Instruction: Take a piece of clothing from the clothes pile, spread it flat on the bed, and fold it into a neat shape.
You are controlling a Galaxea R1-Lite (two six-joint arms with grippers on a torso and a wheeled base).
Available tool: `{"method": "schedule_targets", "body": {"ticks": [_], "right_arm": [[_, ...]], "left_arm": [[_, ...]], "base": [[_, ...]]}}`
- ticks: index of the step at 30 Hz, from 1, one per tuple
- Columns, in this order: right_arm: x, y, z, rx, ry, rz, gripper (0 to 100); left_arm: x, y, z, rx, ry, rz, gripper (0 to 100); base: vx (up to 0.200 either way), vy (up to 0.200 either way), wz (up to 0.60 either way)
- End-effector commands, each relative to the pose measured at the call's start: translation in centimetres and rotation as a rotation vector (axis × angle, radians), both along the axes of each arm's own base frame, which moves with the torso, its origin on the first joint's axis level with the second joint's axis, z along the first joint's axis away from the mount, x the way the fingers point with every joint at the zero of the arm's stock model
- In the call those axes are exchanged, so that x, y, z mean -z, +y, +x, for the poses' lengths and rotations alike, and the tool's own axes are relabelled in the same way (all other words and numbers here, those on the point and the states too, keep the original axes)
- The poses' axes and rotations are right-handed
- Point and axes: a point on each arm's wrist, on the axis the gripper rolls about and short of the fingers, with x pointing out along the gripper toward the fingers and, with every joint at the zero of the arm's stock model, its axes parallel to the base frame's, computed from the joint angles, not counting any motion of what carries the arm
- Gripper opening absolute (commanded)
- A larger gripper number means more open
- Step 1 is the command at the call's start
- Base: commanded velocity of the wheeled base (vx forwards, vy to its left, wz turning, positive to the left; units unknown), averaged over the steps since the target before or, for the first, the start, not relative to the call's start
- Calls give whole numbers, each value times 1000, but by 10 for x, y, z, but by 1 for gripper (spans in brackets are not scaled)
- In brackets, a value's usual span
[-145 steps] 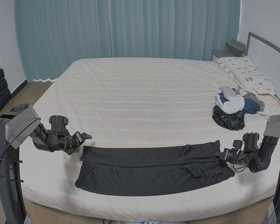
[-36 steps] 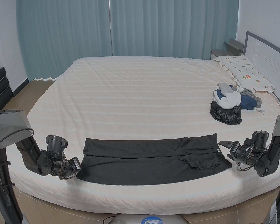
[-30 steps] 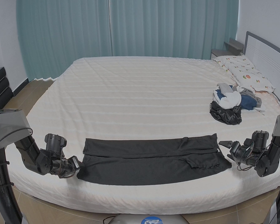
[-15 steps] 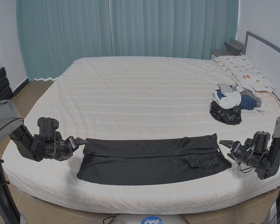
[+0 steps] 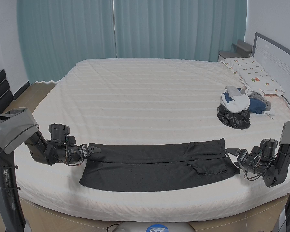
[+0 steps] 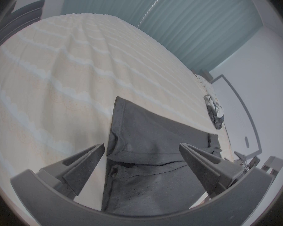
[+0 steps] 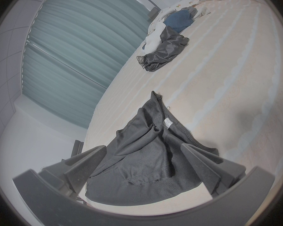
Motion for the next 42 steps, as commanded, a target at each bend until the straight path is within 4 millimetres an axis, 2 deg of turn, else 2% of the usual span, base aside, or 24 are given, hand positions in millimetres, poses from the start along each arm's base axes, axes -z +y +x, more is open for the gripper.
{"method": "schedule_targets", "body": {"ticks": [1,14,21,28,35,42], "right_arm": [[2,2,0,-7,8,2,100],[3,2,-1,-7,13,3,100],[2,2,-1,-8,9,1,100],[3,2,0,-7,10,2,100],[4,1,0,-4,11,2,100],[5,2,0,-9,14,2,100]], "left_arm": [[18,3,0,14,34,21,100],[16,1,3,59,3,9,100],[-4,4,5,49,-50,10,100],[-6,2,9,56,-66,11,100],[27,2,12,102,-18,47,100],[34,2,10,129,-18,73,100]], "base": [[0,0,0],[0,0,0],[0,0,0],[0,0,0],[0,0,0],[0,0,0]]}}
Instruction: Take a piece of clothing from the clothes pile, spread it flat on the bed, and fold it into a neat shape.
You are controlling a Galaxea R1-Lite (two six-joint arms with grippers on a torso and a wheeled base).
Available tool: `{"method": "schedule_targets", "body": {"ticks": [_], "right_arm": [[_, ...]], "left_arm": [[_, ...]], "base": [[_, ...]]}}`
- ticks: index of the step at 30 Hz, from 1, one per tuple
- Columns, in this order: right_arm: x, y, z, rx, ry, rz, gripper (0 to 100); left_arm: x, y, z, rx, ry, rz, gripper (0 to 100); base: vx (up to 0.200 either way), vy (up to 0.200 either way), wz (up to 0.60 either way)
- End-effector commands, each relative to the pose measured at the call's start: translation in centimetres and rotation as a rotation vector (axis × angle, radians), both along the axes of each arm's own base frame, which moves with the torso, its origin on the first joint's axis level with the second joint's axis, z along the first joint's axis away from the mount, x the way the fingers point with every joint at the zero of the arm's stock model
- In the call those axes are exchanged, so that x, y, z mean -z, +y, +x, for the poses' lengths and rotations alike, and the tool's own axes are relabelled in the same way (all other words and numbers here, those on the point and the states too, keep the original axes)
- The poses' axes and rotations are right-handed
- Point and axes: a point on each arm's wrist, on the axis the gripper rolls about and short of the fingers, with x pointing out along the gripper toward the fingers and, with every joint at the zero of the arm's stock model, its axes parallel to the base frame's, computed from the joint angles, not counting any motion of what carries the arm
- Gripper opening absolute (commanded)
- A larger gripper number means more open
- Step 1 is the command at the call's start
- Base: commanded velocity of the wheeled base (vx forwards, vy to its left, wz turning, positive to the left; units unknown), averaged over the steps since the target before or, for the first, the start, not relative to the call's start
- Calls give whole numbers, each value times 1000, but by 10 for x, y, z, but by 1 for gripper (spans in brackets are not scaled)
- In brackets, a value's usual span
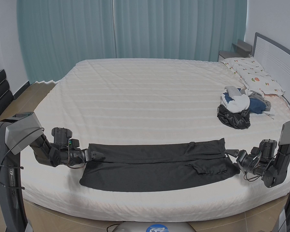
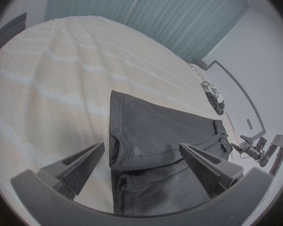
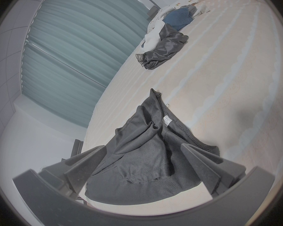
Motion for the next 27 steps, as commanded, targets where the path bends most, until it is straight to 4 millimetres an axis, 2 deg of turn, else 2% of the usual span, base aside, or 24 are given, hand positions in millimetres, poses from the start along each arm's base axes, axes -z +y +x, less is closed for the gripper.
{"method": "schedule_targets", "body": {"ticks": [1,11,12,23,27], "right_arm": [[1,1,0,-4,3,0,100],[5,1,0,-5,16,1,100],[5,1,1,-5,14,1,100],[5,1,0,-5,17,2,100],[4,1,0,-4,15,5,100]], "left_arm": [[9,-2,-1,5,22,0,100],[4,-7,3,19,-30,2,100],[4,-7,3,19,-30,2,0],[1,-6,0,11,-31,8,0],[-14,0,-3,-12,-50,-3,0]], "base": [[0,0,0],[0,0,0],[0,0,0],[0,0,0],[0,0,0]]}}
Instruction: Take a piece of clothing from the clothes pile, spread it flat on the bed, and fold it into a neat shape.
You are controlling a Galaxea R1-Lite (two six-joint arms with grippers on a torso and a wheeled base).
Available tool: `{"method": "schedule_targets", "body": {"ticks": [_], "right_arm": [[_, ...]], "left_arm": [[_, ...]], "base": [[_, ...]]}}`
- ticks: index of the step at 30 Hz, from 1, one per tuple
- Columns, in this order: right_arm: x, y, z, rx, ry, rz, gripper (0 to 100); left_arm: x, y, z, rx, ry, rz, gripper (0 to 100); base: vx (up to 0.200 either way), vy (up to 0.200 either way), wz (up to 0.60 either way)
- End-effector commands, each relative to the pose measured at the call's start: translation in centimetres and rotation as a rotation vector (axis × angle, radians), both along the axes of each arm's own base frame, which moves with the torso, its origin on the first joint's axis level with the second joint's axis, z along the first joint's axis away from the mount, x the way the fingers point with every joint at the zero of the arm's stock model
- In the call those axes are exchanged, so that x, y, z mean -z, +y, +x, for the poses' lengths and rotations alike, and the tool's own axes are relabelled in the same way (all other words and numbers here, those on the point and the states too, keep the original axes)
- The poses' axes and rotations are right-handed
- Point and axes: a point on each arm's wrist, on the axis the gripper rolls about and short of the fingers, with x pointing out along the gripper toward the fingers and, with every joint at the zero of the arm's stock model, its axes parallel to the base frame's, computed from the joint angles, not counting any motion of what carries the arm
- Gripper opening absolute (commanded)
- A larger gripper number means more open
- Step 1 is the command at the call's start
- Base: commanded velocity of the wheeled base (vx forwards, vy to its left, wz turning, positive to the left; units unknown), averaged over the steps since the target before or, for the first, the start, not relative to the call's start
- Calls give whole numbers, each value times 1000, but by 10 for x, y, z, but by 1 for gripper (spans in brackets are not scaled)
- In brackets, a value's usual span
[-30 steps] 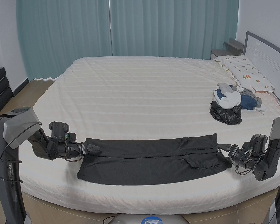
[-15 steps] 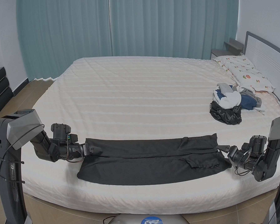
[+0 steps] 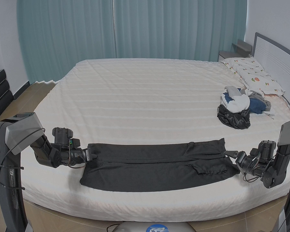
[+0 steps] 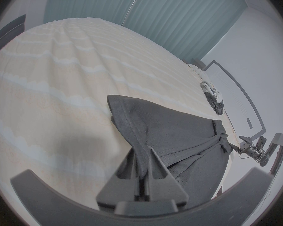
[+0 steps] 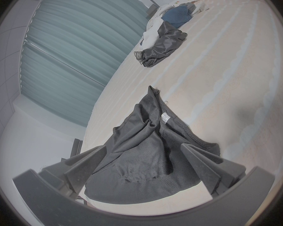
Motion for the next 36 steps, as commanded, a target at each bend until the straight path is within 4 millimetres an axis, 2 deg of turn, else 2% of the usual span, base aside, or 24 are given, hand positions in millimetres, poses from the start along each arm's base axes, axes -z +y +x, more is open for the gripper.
{"method": "schedule_targets", "body": {"ticks": [1,6,24,30,36], "right_arm": [[0,-1,0,0,-1,4,100],[-1,-2,0,-2,-2,8,100],[0,-2,-1,-2,-1,8,100],[-2,-2,0,-2,-7,8,100],[-3,-3,0,1,-10,9,100]], "left_arm": [[-15,7,-3,-22,-24,-7,0],[-25,9,-4,-54,-21,-38,0],[-16,7,-5,-62,7,-43,0],[-21,2,-5,-92,27,-87,0],[-36,-9,-7,-101,26,-128,0]], "base": [[0,0,0],[0,0,0],[0,0,0],[0,0,0],[0,0,0]]}}
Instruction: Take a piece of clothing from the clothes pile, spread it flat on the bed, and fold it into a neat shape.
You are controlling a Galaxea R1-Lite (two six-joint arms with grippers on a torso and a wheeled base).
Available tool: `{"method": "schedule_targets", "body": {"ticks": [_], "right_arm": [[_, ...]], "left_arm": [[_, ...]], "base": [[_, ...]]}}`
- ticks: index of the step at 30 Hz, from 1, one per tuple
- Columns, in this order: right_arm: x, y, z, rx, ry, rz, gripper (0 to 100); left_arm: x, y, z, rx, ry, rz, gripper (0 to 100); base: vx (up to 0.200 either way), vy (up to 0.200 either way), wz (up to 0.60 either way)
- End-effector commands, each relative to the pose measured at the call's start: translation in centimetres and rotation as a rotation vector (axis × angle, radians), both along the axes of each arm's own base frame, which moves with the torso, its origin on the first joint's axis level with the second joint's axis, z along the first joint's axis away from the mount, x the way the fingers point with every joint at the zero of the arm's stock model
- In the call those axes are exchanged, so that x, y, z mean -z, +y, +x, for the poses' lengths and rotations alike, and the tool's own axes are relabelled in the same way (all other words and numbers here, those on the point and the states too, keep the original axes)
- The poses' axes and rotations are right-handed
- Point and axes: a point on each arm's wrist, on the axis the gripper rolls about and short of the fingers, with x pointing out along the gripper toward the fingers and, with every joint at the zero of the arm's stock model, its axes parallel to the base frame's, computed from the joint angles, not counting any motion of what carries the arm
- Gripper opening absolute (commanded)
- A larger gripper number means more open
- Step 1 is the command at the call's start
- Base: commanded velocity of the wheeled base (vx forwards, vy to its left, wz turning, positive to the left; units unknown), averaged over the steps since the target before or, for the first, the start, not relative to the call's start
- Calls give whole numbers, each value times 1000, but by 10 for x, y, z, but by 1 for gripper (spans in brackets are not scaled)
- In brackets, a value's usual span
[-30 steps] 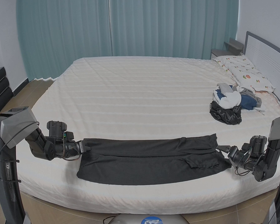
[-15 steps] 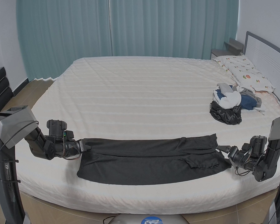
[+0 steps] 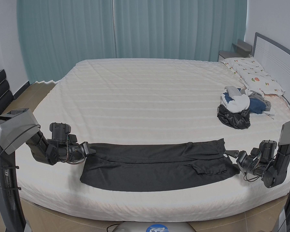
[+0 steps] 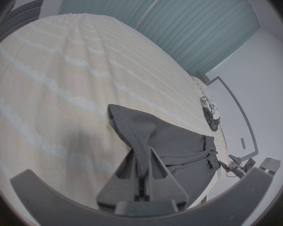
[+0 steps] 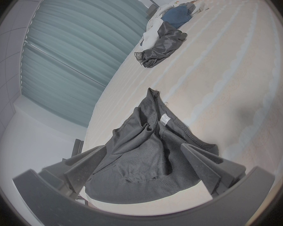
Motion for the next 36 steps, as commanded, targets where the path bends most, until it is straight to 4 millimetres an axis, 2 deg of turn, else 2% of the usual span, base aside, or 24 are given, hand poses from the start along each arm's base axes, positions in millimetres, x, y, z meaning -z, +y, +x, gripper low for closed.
{"method": "schedule_targets", "body": {"ticks": [1,5,12,24,28,29,33,36], "right_arm": [[-2,-1,0,3,-5,0,100],[-2,-2,0,7,-5,0,100],[-2,-2,0,7,-5,0,100],[-2,-2,-1,-4,-3,7,100],[-2,-2,-1,-4,-4,6,100],[-2,-2,-1,-4,-4,6,100],[-2,-2,-2,-4,-4,6,100],[-2,-2,-2,-4,-4,6,100]], "left_arm": [[-15,-11,-3,14,-8,-18,0],[-20,-18,-5,24,11,-24,0],[-26,-31,-4,1,40,29,0],[-42,-75,-12,35,83,120,0],[-58,-98,-11,26,101,122,0],[-58,-98,-11,26,101,122,0],[-74,-132,-13,34,155,124,0],[-81,-146,-13,34,183,121,0]], "base": [[0,0,0],[0,0,0],[0,-200,0],[0,-200,0],[0,-200,0],[0,-200,0],[0,-200,0],[0,-200,0]]}}
